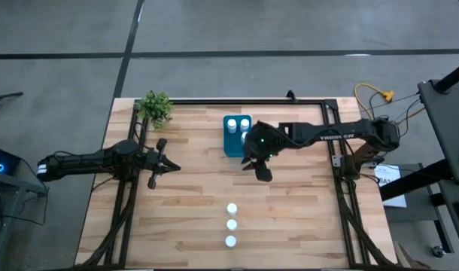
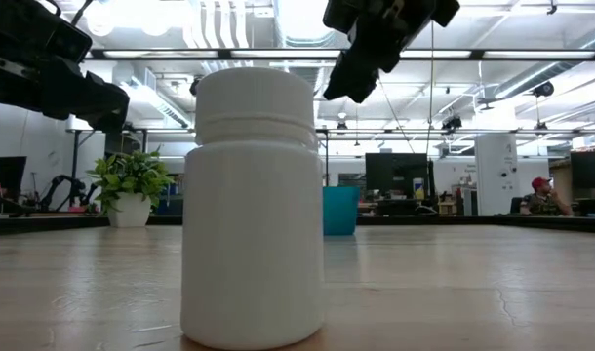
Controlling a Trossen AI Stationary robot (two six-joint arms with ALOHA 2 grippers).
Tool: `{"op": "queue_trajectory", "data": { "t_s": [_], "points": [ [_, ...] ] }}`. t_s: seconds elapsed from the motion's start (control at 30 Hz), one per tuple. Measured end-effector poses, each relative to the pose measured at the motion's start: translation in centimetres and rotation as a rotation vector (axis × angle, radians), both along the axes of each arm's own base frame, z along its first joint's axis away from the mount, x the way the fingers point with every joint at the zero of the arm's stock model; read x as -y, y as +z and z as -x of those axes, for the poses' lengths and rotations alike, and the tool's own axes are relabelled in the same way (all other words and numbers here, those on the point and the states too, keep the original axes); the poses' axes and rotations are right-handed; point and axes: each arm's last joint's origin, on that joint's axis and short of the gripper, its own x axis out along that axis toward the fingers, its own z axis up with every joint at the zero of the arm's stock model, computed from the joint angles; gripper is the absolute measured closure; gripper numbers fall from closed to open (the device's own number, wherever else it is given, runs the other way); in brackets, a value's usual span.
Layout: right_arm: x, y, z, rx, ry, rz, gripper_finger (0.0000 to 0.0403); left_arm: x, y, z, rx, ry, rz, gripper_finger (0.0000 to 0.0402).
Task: Pick and place pill bottles into a basket
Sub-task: Put the top white pill bottle into the blue bin
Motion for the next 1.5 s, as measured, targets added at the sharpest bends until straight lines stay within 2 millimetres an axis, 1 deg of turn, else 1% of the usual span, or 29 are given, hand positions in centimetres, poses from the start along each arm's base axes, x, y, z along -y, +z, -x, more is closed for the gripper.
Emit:
{"op": "queue_trajectory", "data": {
  "t_s": [0.2, 0.53, 0.7, 0.87, 0.97, 1.03, 1.13, 1.23, 1.33, 1.4, 1.5],
  "points": [
    [-1.2, -0.6, -0.1, 0.008, -0.009, 0.003, 0.0265, 0.0, 0.0, 0.0, -0.001, 0.001, 0.001, 0.0402],
    [-3.2, -0.4, -0.2, 0.031, 0.017, -0.003, 0.0209, 0.0, 0.0, 0.0, 0.0, 0.001, 0.002, 0.0402],
    [-4.3, -0.4, -0.2, 0.035, 0.04, -0.008, 0.0202, 0.0, 0.0, 0.0, -0.001, 0.006, 0.025, 0.0402],
    [-5.2, -0.2, -0.4, 0.073, 0.039, 0.037, 0.0204, 0.0, 0.1, 0.0, 0.011, 0.006, 0.025, 0.0402],
    [-5.5, -0.3, -0.4, 0.086, 0.035, 0.083, 0.0218, 0.0, 0.2, 0.0, 0.022, 0.006, 0.024, 0.0402],
    [-5.7, -0.5, -0.3, 0.095, 0.033, 0.113, 0.0236, 0.0, 0.3, -0.1, 0.025, 0.006, 0.023, 0.0402],
    [-5.7, -1.0, -0.2, 0.119, 0.035, 0.136, 0.0275, 0.0, 0.3, -0.1, 0.026, 0.006, 0.023, 0.0402],
    [-5.4, -1.6, 0.3, 0.18, 0.028, 0.139, 0.032, 0.0, 0.3, -0.1, 0.026, 0.006, 0.023, 0.0402],
    [-4.9, -2.3, 1.4, 0.24, 0.013, 0.142, 0.0362, 0.0, 0.3, -0.1, 0.026, 0.007, 0.023, 0.0402],
    [-4.4, -2.5, 2.4, 0.28, -0.028, 0.161, 0.0383, 0.0, 0.3, -0.1, 0.027, 0.006, 0.023, 0.0402],
    [-3.7, -2.6, 4.2, 0.352, -0.086, 0.176, 0.0392, 0.0, 0.3, -0.1, 0.032, 0.006, 0.022, 0.0402]
  ]
}}
